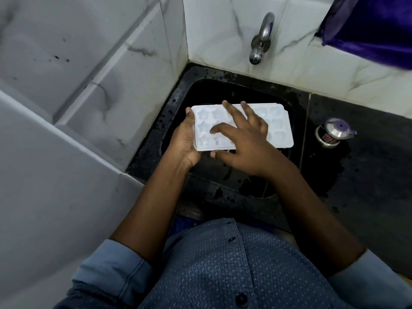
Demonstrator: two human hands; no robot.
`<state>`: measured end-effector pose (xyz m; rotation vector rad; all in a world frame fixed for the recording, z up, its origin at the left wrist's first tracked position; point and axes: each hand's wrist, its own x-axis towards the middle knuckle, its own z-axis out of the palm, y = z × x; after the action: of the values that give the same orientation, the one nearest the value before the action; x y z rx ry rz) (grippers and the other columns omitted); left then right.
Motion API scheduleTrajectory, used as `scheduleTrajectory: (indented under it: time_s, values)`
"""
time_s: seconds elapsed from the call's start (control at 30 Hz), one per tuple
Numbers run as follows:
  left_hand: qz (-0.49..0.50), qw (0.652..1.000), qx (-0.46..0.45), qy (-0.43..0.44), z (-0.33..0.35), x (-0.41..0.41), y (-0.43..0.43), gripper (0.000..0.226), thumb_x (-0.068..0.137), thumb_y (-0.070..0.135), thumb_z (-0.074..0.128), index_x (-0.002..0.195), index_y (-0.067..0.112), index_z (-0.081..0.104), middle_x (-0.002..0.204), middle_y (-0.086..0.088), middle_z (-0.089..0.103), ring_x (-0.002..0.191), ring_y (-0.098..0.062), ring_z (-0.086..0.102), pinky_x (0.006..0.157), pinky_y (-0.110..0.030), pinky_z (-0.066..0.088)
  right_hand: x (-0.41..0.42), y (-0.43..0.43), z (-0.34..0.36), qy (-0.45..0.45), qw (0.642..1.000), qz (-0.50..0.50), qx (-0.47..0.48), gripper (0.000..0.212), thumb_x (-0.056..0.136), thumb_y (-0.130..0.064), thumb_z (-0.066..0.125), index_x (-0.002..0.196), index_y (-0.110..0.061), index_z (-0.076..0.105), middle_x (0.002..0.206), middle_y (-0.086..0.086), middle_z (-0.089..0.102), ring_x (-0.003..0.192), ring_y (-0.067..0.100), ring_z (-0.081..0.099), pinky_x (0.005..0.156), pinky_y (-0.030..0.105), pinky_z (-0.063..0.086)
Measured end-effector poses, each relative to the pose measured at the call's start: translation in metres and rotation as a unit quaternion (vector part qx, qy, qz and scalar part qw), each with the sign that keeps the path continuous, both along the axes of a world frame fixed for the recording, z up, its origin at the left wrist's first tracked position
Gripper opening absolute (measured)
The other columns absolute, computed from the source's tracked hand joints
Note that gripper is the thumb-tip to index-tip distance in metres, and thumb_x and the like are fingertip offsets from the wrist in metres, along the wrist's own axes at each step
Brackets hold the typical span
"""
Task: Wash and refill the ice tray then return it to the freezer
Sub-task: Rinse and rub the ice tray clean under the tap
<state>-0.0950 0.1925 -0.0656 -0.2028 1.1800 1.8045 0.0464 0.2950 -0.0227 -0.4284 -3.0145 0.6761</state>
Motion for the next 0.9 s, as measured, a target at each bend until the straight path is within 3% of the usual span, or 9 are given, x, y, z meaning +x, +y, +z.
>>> scheduleTrajectory:
  time_s: [0.33,0.9]
  values:
    - [0.004,1.0,0.004,0.008,-0.003,-0.004,-0.001,0.074,0.107,0.065,0.034,0.141,0.007,0.063,0.131,-0.022,0.072,0.12,-0.041,0.071,0.104,-0.062,0.054,0.008,0.005,-0.001,-0.037,0.999,-0.008,-0.005,0.041,0.09,-0.057,0.068,0.127,-0.043,0.059,0.175,-0.005,-0.004,0.159,0.027,-0.019,0.122,0.055,-0.007]
    - [-0.004,1.0,-0.009,0.02,-0.007,-0.012,0.002,0.074,0.107,0.066,0.034,0.14,0.008,0.065,0.13,-0.02,0.073,0.119,-0.041,0.071,0.106,-0.063,0.052,0.002,0.006,-0.007,-0.039,0.999,-0.005,0.029,0.045,0.09,-0.059,0.063,0.132,-0.043,0.059,0.175,0.0,0.0,0.159,0.033,-0.015,0.122,0.059,-0.005]
